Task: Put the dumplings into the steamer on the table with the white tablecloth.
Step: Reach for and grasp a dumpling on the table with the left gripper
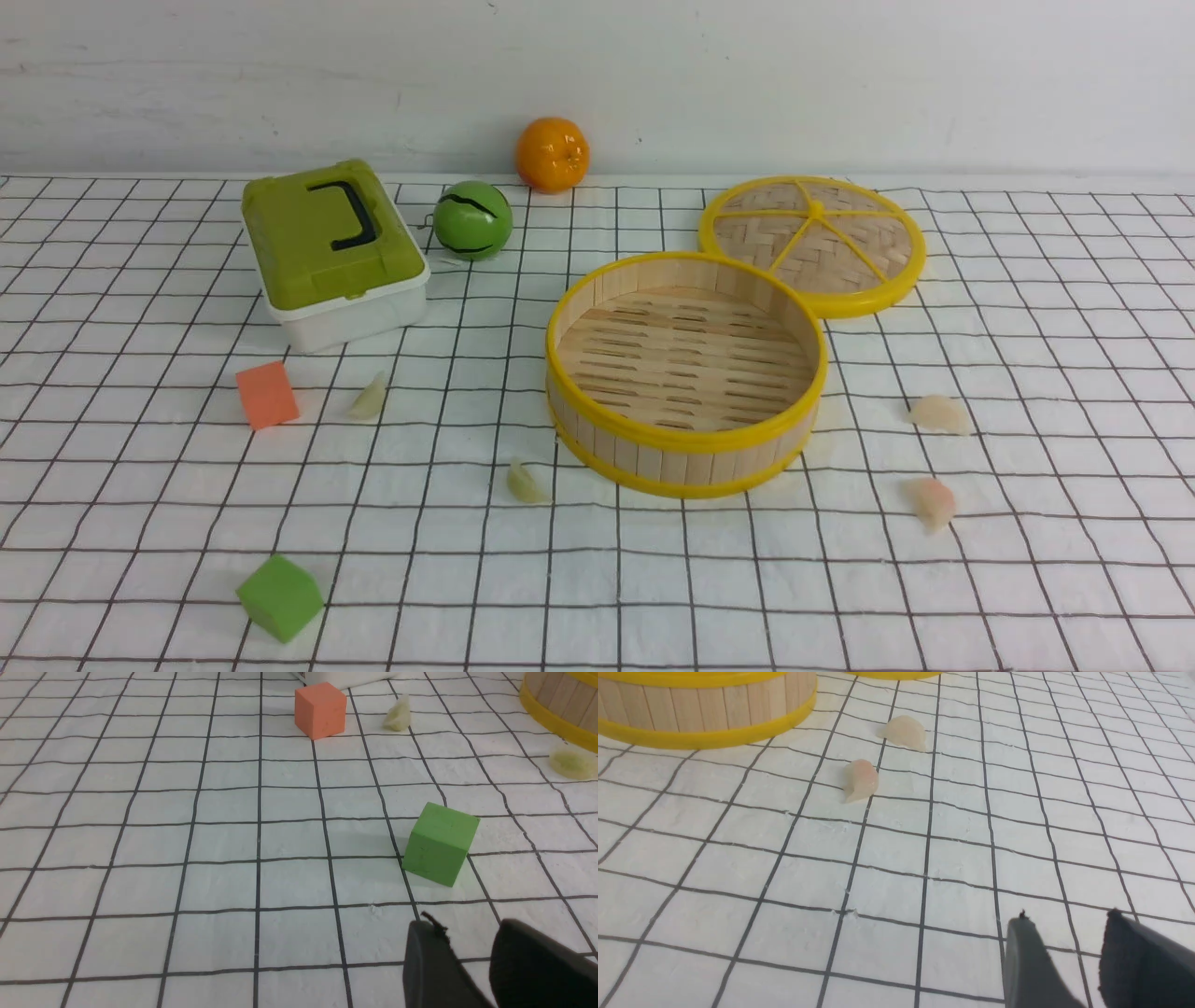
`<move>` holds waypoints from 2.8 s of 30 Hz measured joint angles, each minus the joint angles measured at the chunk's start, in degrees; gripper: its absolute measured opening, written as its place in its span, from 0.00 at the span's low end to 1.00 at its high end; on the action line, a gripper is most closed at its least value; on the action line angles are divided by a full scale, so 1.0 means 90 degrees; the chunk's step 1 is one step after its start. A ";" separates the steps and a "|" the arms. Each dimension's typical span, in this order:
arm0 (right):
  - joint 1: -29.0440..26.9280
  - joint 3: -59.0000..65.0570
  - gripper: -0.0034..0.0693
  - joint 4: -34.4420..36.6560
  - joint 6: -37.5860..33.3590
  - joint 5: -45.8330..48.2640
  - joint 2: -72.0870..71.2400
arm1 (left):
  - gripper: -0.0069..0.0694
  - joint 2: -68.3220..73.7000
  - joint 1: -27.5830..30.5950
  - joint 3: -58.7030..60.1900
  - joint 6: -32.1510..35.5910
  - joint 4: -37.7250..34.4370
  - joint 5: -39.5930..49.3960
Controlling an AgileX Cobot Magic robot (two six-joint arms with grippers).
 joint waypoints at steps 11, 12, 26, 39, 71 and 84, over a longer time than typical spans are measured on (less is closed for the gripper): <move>0.0000 0.0000 0.38 0.0000 0.0000 0.0000 0.0000 | 0.37 0.0000 0.0000 0.0000 0.0000 0.0000 0.0000; 0.0000 0.0000 0.38 0.0000 0.0000 0.0000 0.0000 | 0.37 0.0000 0.0000 0.0000 0.0000 0.0000 0.0000; 0.0000 0.0000 0.38 0.0000 0.0000 0.0000 0.0000 | 0.38 0.0000 0.0000 0.0000 0.0000 0.0000 -0.0006; 0.0000 0.0000 0.38 -0.0053 0.0000 -0.0016 0.0000 | 0.38 0.0000 0.0000 0.0000 0.0000 -0.0006 -0.0439; 0.0000 -0.1140 0.24 -0.0169 0.3116 -0.5429 0.0236 | 0.20 0.0317 0.0000 -0.1417 -0.2636 -0.0793 -0.3840; 0.0000 -0.2936 0.03 -0.0971 0.2328 0.0437 0.3181 | 0.07 0.4517 0.0000 -0.4078 -0.2176 -0.0991 -0.0219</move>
